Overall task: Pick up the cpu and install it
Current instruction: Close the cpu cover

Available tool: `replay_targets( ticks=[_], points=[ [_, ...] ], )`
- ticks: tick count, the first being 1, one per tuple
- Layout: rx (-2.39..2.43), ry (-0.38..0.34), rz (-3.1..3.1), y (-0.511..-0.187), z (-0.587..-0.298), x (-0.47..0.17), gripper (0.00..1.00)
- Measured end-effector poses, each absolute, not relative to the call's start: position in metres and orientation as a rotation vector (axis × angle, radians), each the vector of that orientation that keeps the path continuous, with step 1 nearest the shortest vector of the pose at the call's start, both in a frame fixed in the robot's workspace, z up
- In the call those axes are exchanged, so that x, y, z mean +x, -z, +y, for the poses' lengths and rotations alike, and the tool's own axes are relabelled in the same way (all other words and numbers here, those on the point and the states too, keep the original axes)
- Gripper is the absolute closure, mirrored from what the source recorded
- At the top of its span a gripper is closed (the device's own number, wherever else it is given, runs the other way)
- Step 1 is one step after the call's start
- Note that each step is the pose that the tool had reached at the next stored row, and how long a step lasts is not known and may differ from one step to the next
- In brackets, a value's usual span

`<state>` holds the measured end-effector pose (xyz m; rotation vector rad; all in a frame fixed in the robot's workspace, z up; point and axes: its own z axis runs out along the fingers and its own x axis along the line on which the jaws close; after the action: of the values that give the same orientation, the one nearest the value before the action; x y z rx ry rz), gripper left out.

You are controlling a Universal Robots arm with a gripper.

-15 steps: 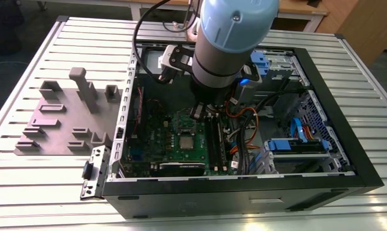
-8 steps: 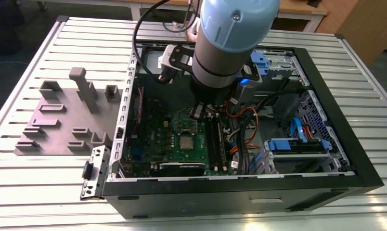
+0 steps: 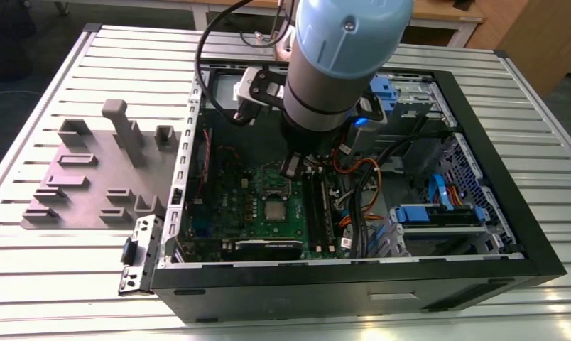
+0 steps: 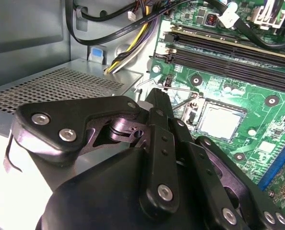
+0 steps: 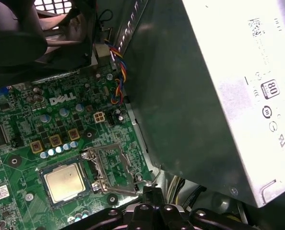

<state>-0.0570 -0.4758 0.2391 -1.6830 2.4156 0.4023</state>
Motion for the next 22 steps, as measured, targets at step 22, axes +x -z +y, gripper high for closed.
replay_targets(
  ticks=[22],
  points=[
    [-1.685, -0.400, 2.416, -0.2391, -0.4799, -0.0577, 0.89]
  ],
)
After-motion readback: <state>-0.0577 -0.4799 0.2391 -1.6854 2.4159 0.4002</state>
